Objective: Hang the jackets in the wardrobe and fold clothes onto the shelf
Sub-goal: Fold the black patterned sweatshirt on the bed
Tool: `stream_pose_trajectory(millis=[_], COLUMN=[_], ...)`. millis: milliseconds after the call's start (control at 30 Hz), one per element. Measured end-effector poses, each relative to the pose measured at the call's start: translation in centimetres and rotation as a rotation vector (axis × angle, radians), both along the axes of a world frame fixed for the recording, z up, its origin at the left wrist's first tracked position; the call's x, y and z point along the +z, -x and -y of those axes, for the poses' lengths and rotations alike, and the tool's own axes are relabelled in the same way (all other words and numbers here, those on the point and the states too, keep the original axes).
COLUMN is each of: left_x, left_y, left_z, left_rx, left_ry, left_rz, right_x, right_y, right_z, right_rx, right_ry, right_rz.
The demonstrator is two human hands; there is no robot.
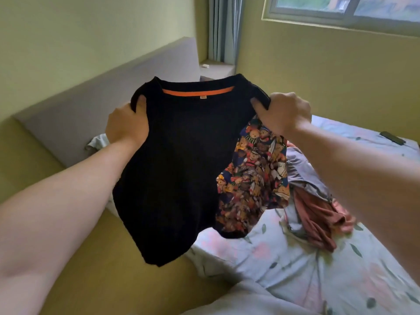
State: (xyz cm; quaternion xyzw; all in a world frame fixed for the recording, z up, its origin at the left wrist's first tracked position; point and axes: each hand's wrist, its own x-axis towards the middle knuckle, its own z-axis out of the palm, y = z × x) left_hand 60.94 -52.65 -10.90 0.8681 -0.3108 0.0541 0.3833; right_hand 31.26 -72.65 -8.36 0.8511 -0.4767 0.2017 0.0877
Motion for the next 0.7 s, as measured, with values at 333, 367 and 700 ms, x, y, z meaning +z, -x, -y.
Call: stream_pose_trajectory(millis=[333, 367, 700], left_x=[-7.7, -8.9, -25.8], left_y=[-5.9, -6.6, -18.2], left_z=[3.7, 4.5, 17.2], left_rx=[0.046, 0.063, 0.019], left_ry=[-0.371, -0.417, -0.713], left_rz=[0.05, 0.025, -0.21], right_x=[-8.6, -10.1, -28.5], right_y=[-6.8, -8.0, -21.7], right_z=[5.1, 6.0, 19.4], right_rx=[-0.068, -0.073, -0.078], right_ry=[-0.234, -0.252, -0.483], right_rz=[-0.216, -0.23, -0.367])
